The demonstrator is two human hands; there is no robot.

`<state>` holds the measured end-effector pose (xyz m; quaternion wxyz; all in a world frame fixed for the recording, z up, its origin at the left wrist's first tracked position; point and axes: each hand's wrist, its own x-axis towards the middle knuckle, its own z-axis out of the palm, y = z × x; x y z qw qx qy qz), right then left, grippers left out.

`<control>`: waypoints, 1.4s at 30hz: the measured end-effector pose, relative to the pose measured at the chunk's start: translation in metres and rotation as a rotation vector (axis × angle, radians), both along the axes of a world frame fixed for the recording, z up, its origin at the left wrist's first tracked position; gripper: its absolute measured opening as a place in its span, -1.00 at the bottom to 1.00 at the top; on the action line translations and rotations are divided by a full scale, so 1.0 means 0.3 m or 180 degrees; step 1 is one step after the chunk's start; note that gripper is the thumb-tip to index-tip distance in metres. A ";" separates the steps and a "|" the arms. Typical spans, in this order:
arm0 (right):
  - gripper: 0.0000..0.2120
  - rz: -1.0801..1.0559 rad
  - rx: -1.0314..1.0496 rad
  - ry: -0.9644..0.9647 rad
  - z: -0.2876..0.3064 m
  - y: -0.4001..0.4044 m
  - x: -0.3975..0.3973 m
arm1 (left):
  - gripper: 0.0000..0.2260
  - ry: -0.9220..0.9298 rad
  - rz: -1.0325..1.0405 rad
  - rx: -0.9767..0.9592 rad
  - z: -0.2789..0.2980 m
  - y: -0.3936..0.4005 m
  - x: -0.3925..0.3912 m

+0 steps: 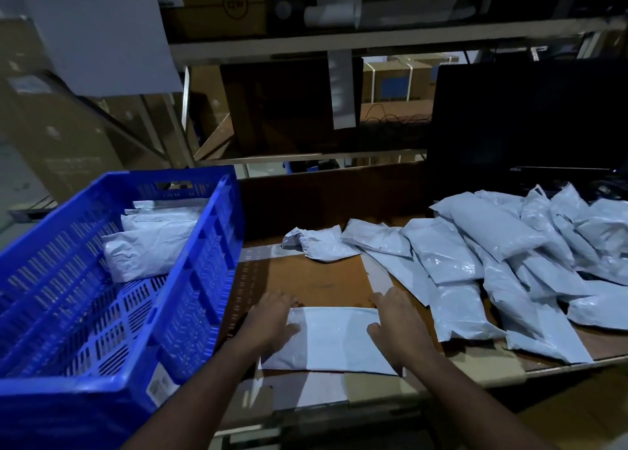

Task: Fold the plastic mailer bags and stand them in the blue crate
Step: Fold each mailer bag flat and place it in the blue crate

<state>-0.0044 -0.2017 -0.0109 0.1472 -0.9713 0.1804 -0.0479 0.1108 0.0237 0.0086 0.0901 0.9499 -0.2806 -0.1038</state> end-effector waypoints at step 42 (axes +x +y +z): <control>-0.68 0.1825 0.1114 -0.1509 0.666 0.833 0.743 | -0.85 -0.0879 0.0608 -0.1667 0.670 1.182 0.572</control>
